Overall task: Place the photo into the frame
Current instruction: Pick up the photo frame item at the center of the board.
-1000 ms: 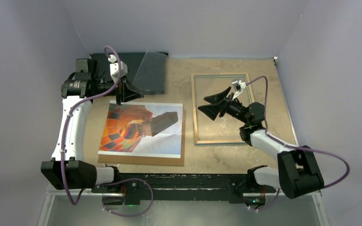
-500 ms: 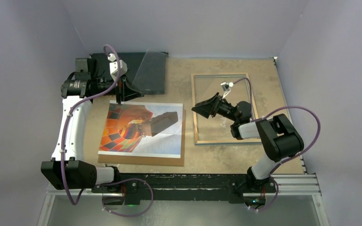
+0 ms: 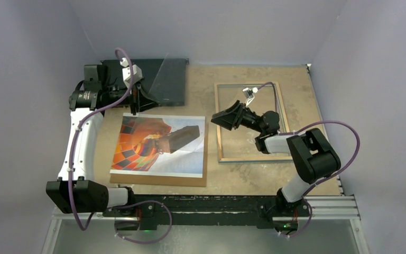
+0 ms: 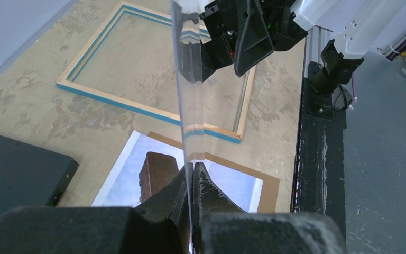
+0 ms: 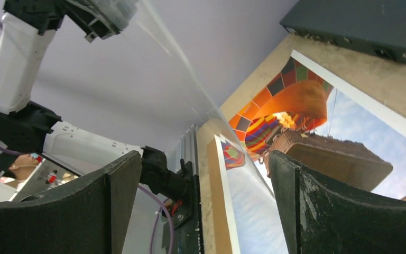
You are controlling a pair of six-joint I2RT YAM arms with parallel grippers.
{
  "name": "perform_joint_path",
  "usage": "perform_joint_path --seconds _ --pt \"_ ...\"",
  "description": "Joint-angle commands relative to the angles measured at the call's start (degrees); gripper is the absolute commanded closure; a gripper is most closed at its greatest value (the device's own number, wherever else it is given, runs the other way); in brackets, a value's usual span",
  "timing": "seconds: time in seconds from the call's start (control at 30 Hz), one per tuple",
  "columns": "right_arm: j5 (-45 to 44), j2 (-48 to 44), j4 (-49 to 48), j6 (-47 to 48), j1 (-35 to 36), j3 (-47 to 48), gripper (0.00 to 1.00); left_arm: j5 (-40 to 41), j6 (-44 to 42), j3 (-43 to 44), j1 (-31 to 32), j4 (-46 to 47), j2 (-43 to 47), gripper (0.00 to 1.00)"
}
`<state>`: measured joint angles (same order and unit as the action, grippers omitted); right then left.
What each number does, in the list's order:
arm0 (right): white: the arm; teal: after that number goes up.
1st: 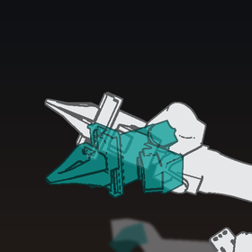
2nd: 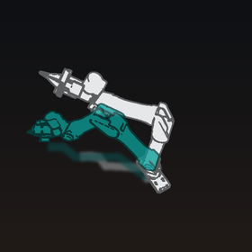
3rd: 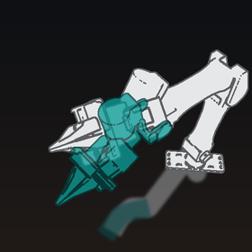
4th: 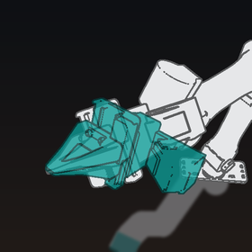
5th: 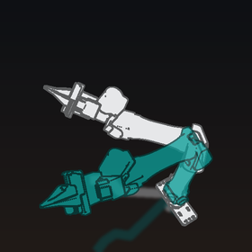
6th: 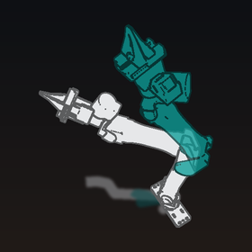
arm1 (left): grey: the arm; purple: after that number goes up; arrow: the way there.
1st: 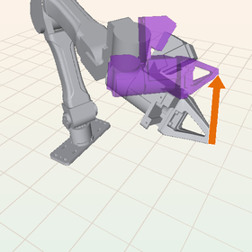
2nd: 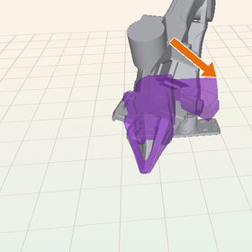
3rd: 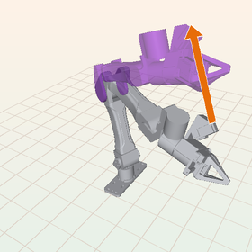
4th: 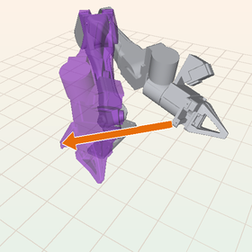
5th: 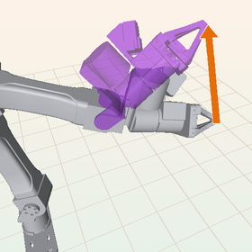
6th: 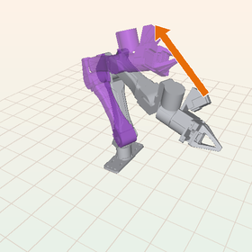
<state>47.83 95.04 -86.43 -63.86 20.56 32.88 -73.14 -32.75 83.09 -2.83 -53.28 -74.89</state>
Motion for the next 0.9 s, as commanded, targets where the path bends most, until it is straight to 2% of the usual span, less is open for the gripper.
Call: perform_joint_path --seconds 0.0,0.1,0.23,0.43,0.47,0.53,0.57,0.63,0.67,0.73,0.8,0.83,0.87 --pt "1.8 -3.0 -31.9 1.6 0.3 2.4 0.1 -2.2 5.1 -0.6 0.0 5.6 1.8 1.0" --pt "2.1 -3.9 -30.7 1.5 0.3 3.0 0.18 -1.3 8.0 -0.8 0.0 8.4 2.0 1.0" --pt "1.8 -6.0 -29.7 0.9 0.3 2.6 0.44 1.1 14.7 -2.7 0.0 15.1 2.7 1.0" --pt "-1.2 -11.2 -23.0 4.8 0.3 0.6 0.69 7.6 25.7 -8.3 0.0 29.2 5.1 1.0" --pt "-1.5 -12.0 -21.5 5.5 0.3 0.8 0.73 9.3 26.9 -9.2 0.0 31.0 5.5 1.0" --pt "-2.5 -13.9 -17.2 6.5 0.3 1.5 0.95 12.9 29.4 -10.7 0.0 33.7 6.2 1.0" --pt "-3.4 -15.5 -13.2 7.2 0.3 1.9 1.0 14.9 30.3 -11.3 0.0 34.4 6.2 1.0" --pt "-5.6 -18.5 -2.4 9.8 0.3 3.4 1.0 18.6 31.1 -11.5 0.0 33.9 5.8 0.99" --pt "-7.3 -20.3 5.7 11.8 0.2 4.9 1.0 20.3 31.0 -11.2 0.0 33.0 5.4 0.89" --pt "-13.0 -23.2 26.1 18.0 0.2 10.3 1.0 25.2 28.6 -9.8 0.1 28.9 3.8 0.59" --pt "-18.0 -24.3 45.0 23.2 -0.3 17.6 1.0 29.9 25.8 -8.6 0.0 25.0 2.4 0.41" --pt "-19.3 -23.9 51.8 25.1 -1.0 20.9 1.0 31.8 24.4 -8.3 0.0 23.6 1.8 0.27" --pt "-19.8 -23.1 57.5 26.1 -2.1 23.9 1.0 33.7 22.9 -8.1 0.0 22.4 1.3 0.19"
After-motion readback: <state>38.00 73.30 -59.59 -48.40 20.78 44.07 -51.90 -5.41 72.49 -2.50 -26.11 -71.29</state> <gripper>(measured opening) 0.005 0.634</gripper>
